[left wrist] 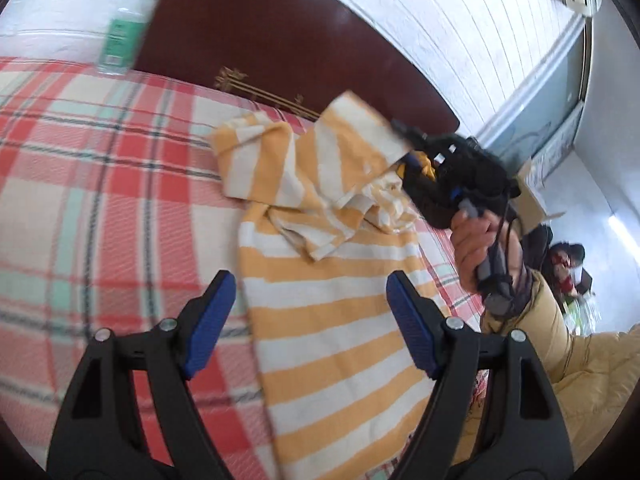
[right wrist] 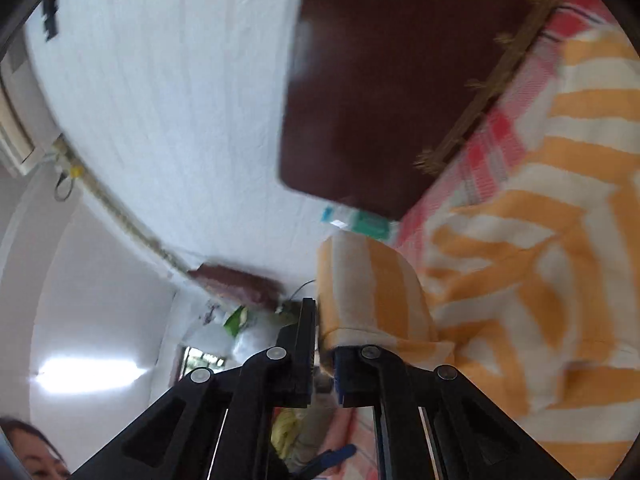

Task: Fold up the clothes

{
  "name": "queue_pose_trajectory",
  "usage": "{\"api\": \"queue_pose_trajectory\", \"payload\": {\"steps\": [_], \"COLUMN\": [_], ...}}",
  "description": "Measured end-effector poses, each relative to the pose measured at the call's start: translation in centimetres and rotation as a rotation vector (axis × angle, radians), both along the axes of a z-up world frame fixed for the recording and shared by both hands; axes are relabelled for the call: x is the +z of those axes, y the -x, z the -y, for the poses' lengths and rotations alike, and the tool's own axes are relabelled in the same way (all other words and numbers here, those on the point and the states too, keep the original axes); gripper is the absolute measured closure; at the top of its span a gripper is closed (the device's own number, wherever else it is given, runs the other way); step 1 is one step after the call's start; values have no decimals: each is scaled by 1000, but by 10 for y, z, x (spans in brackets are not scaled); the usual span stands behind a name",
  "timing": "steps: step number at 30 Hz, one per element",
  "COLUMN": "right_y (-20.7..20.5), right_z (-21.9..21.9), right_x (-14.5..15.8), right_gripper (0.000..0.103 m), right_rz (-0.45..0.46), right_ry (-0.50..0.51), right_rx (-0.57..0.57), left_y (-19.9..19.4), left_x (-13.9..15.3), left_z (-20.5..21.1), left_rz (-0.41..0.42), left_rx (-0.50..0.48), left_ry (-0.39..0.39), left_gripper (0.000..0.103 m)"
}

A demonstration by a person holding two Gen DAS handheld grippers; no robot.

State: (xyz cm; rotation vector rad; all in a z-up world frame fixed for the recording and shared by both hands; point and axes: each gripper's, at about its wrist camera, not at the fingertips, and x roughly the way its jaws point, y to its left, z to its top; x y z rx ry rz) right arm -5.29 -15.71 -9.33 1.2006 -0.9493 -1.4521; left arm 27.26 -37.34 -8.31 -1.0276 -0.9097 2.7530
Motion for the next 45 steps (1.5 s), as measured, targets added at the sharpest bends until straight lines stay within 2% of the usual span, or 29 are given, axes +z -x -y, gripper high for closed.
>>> {"api": "queue_pose_trajectory", "payload": {"steps": [2, 4, 6, 10, 11, 13, 15, 20, 23, 24, 25, 26, 27, 28, 30, 31, 33, 37, 41, 42, 45], "right_y": [6, 2, -8, -45, -56, -73, -88, -92, -88, -87, -84, -80, -76, -69, -51, -40, -19, 18, 35, 37, 36], "right_z": [-26, -40, -45, -27, -16, 6, 30, 70, 82, 82, 82, 81, 81, 76, 60, 48, 20, -54, -117, -129, -148], "right_x": [-21, -28, -17, 30, 36, 43, 44, -1, -16, -16, -15, -12, -10, -4, 12, 21, 36, 49, 19, 6, -32], "right_gripper": [63, 60, 59, 59, 58, 49, 49, 49, 51, 53, 64, 82, 89, 90, 90, 90, 90, 90, 90, 90, 88], "right_rz": [25, -26, -108, -477, -572, -753, -910, -1115, -1179, -1182, -1173, -1157, -1140, -1102, -987, -915, -789, -544, -379, -323, -225], "right_ry": [-97, -207, -286, -483, -525, -601, -678, -886, -927, -925, -919, -912, -905, -872, -765, -698, -579, -362, -354, -361, -424], "right_rx": [-52, -46, -5, 132, 164, 230, 306, 493, 552, 565, 566, 559, 552, 524, 433, 381, 257, 0, -154, -171, -150], "left_y": [21, 36, 49, 67, 70, 74, 77, 77, 78, 80, 82, 85, 87, 90, 94, 96, 98, 97, 90, 88, 78], "left_x": [-3, -8, -13, -21, -24, -29, -36, -48, -50, -51, -53, -55, -56, -56, -57, -57, -56, -57, -55, -55, -54], "left_z": [-7, -11, -13, -9, -8, -5, -3, 2, 5, 7, 8, 8, 8, 7, 8, 9, 12, 21, 32, 35, 43], "left_rz": [32, 65, 93, 134, 144, 161, 181, 224, 234, 242, 254, 260, 265, 271, 276, 276, 279, 271, 261, 258, 264], "left_rx": [-30, -44, -50, -41, -37, -26, -17, 13, 36, 46, 53, 58, 63, 69, 78, 83, 102, 137, 203, 219, 246], "left_ry": [21, 54, 88, 129, 133, 133, 132, 147, 161, 166, 172, 182, 191, 201, 212, 213, 212, 177, 160, 156, 149], "left_gripper": [25, 25, 25, 25, 25, 25, 25, 25, 25, 25, 25, 26, 31, 36, 55, 60, 79, 88, 89, 94, 94]}}
